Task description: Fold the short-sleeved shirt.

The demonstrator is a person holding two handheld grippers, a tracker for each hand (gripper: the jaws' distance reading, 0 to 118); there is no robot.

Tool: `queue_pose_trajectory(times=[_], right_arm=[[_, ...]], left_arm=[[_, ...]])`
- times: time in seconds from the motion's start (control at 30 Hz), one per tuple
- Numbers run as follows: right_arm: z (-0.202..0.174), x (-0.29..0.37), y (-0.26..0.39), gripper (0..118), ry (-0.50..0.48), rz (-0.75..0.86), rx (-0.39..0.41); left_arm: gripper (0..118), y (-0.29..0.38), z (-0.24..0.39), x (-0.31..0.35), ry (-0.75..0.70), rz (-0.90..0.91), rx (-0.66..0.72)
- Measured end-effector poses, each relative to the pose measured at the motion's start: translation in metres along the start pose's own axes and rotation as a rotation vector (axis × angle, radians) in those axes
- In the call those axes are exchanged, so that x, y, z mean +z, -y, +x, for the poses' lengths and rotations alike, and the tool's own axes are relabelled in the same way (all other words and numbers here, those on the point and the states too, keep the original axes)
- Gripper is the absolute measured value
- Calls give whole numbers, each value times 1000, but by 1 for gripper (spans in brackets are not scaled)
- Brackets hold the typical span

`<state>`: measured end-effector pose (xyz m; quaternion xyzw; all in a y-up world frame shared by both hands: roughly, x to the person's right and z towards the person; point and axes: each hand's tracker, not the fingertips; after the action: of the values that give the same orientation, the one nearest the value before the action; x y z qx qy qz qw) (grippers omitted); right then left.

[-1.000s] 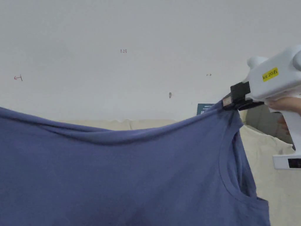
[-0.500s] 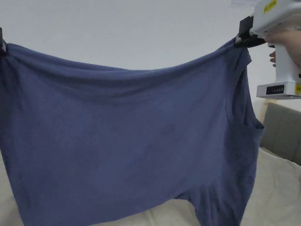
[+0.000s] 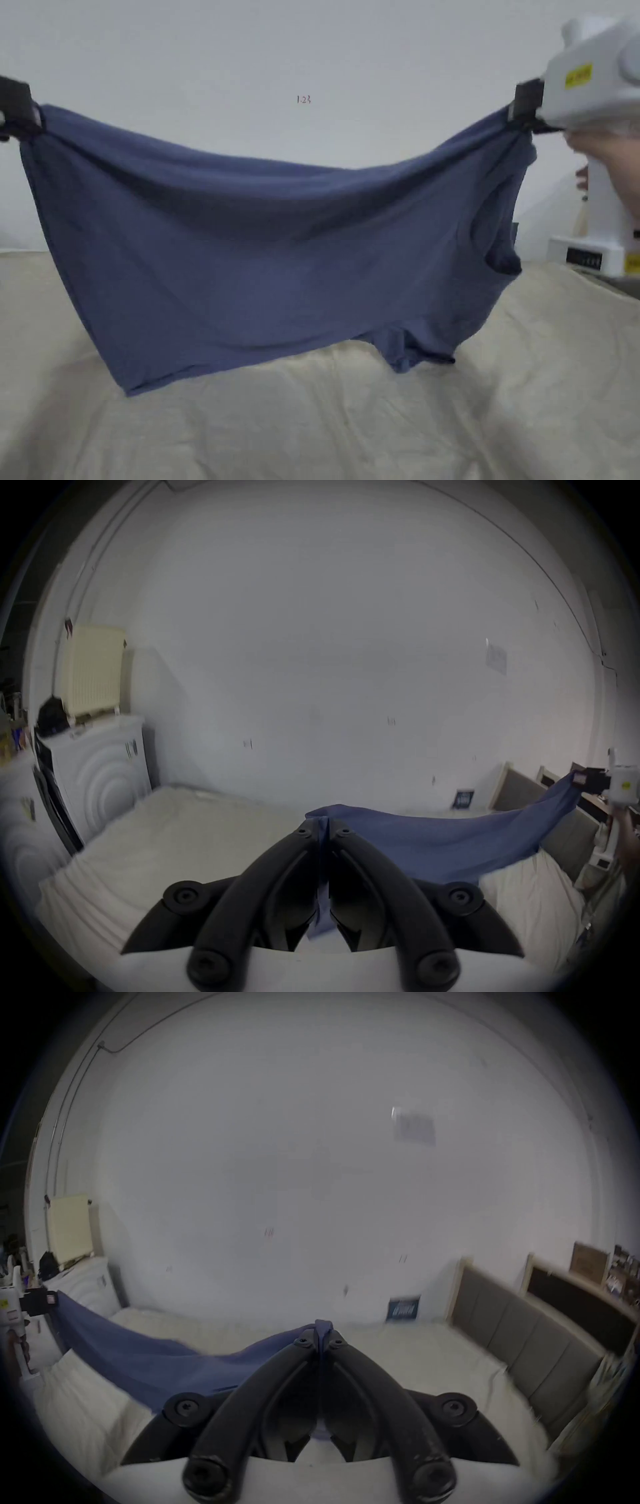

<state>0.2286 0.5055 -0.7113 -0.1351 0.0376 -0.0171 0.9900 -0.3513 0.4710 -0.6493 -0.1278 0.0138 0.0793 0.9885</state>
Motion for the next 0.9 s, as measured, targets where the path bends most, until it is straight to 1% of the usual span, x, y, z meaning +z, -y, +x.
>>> queue_pose_trajectory(times=[0.03, 0.1, 0.13, 0.17, 0.2, 0.23, 0.27, 0.3, 0.33, 0.37, 0.4, 0.47, 0.5, 0.53, 0.57, 0.63, 0.67, 0.73, 0.77, 0.8, 0.83, 0.87, 0.9], right_arm=[[-4, 6, 35, 1, -41, -44, -9], [-5, 11, 121, 1, -80, -159, -34], [-3, 16, 160, 1, -134, -210, -57], [-2, 20, 195, 1, -158, -259, -62], [-2, 29, 235, 1, -143, -352, -53], [-1, 40, 267, 1, -169, -389, -73], [-1, 53, 296, 1, -181, -441, -79], [1, 66, 317, 1, -172, -470, -86], [3, 80, 331, 1, -173, -471, -99], [7, 97, 343, 1, -208, -474, -121], [11, 114, 351, 1, -210, -449, -138], [24, 137, 355, 1, -219, -443, -124], [28, 153, 357, 1, -234, -436, -121], [33, 169, 358, 1, -232, -412, -123], [38, 181, 357, 1, -237, -406, -135], [49, 204, 354, 1, -246, -387, -178], [55, 215, 353, 1, -251, -395, -173], [54, 239, 350, 1, -253, -393, -163], [56, 249, 351, 1, -229, -384, -145], [60, 259, 351, 1, -227, -376, -152], [63, 267, 352, 1, -234, -373, -170], [66, 275, 351, 1, -241, -366, -207], [70, 282, 351, 1, -242, -367, -226]], left_arm=[[5, 27, -1, -1, 3, -38, 7], [5, 95, -3, 3, 47, -130, 36], [5, 127, 10, 22, 58, -161, 62], [5, 161, 10, 31, 75, -167, 80], [5, 194, 10, 41, 52, -238, 87], [5, 222, 8, 51, 56, -268, 121], [5, 245, -6, 49, 72, -325, 123], [5, 269, -8, 61, 58, -398, 104], [5, 286, -10, 73, 42, -384, 98], [5, 298, -13, 91, 46, -380, 92], [5, 311, -20, 100, 41, -359, 72], [5, 320, -24, 125, 20, -354, 62], [5, 320, -21, 142, 17, -345, 73], [5, 319, -18, 157, 29, -343, 112], [5, 319, -21, 170, 21, -325, 135], [5, 315, -24, 192, -2, -313, 120], [5, 315, -30, 203, -10, -303, 100], [5, 313, -31, 220, -16, -310, 75], [5, 313, -33, 228, -12, -317, 72], [5, 320, -36, 231, -4, -333, 67], [5, 322, -36, 236, 5, -347, 62], [5, 325, -35, 240, 12, -360, 58], [5, 323, -13, 251, 17, -374, 47]])
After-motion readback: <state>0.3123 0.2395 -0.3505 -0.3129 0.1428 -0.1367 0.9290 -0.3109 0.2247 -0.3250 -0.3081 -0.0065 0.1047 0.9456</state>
